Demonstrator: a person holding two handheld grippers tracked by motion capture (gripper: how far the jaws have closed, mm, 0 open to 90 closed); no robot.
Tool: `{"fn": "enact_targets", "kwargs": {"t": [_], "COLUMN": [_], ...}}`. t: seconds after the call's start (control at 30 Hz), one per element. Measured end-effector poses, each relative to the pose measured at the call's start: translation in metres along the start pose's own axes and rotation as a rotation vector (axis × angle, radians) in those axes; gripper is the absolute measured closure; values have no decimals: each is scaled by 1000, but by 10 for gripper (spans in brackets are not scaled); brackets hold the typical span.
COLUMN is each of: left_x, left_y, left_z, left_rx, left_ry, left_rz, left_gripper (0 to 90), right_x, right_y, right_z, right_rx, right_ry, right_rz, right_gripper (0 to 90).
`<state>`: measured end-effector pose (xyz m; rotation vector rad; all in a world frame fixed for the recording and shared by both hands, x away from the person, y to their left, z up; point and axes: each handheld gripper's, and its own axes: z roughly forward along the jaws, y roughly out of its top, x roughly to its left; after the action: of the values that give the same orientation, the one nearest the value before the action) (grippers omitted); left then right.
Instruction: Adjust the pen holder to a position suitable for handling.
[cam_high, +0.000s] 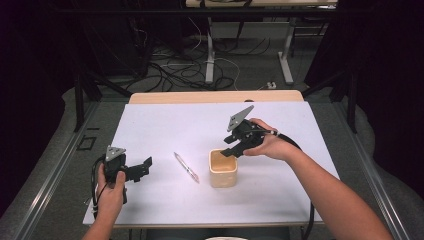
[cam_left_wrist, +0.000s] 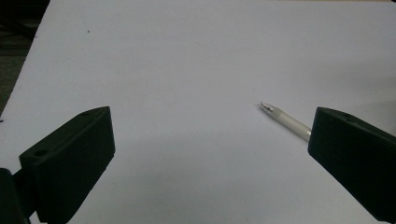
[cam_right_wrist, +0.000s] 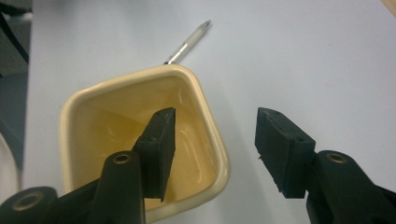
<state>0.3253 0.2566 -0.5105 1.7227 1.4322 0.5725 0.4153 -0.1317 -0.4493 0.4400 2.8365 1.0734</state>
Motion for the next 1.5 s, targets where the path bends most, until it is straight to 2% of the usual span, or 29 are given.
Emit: {"fn": "enact_targets", "kwargs": {"t": [0.07,0.13,0.27,0.37,0.47,0.57,0.77,0.87,0.93,1.07,1.13,1.27,1.5], "left_x": [0,0,1,1,1,0,-3,-5,-5,-5,-5,-7,-10], "left_y": [0,0,0,0,-1,-1,0,0,1,4,5,7,14], "left_z": [0,1,0,0,0,1,1,1,1,0,-1,-1,-1], "left_rx": [-3,-6,-4,-6,-11,-12,-1,6,3,2,4,19,32], "left_ry": [-3,-8,-15,-17,-24,-40,-74,-92,-113,-127,-140,-149,-174], "left_rz": [-11,-20,-28,-39,-51,-72,-89,-101,-124,-162,-164,-162,-205], "left_gripper": [4,4,4,4,4,3,3,2,2,2,2,2,28], "right_x": [2,5,11,15,17,19,19,19,19,19,19,19,19], "right_y": [-1,-3,-8,-12,-18,-26,-45,-55,-61,-74,-81,-93,-115], "right_z": [-5,-10,-17,-22,-26,-29,-37,-42,-45,-48,-49,-49,-47], "right_rx": [-18,-38,-98,-109,-118,-151,-203,-237,-253,-265,-271,-266,-262], "right_ry": [4,-4,-51,-87,-126,-160,-252,-286,-303,-317,-322,-337,-381], "right_rz": [31,42,71,95,115,148,252,309,332,377,407,435,475], "right_gripper": [471,438,273,181,152,120,6,0,0,0,0,0,0]}}
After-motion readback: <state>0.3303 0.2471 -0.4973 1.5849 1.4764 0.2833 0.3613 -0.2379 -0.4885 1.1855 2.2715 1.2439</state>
